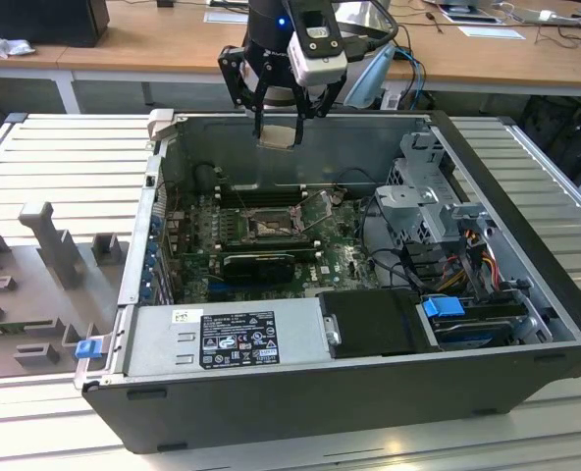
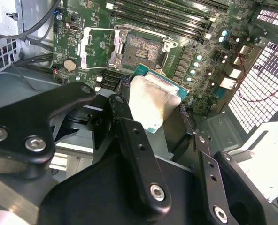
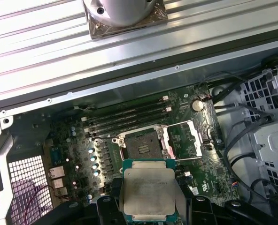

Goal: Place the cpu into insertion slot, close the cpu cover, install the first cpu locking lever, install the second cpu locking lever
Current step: 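Place the cpu into insertion slot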

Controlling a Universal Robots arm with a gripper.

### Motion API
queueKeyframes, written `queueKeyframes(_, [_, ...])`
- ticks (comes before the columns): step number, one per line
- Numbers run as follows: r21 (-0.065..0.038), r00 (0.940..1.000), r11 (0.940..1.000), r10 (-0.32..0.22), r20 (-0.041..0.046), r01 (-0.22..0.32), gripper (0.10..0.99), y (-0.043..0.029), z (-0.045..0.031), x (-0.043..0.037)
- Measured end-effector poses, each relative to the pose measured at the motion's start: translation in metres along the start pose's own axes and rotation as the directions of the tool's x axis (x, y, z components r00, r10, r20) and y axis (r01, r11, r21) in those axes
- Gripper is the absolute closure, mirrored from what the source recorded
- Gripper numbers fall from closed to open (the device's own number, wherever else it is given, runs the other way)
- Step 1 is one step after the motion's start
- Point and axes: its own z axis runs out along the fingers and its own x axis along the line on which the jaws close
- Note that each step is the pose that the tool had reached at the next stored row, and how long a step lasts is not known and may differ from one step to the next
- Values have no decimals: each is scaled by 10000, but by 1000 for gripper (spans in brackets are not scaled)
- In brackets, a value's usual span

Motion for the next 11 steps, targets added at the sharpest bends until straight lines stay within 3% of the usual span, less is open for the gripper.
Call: queueKeyframes(11, [-2, 9999, 9999, 120, 11, -120, 557, 0, 0, 0])
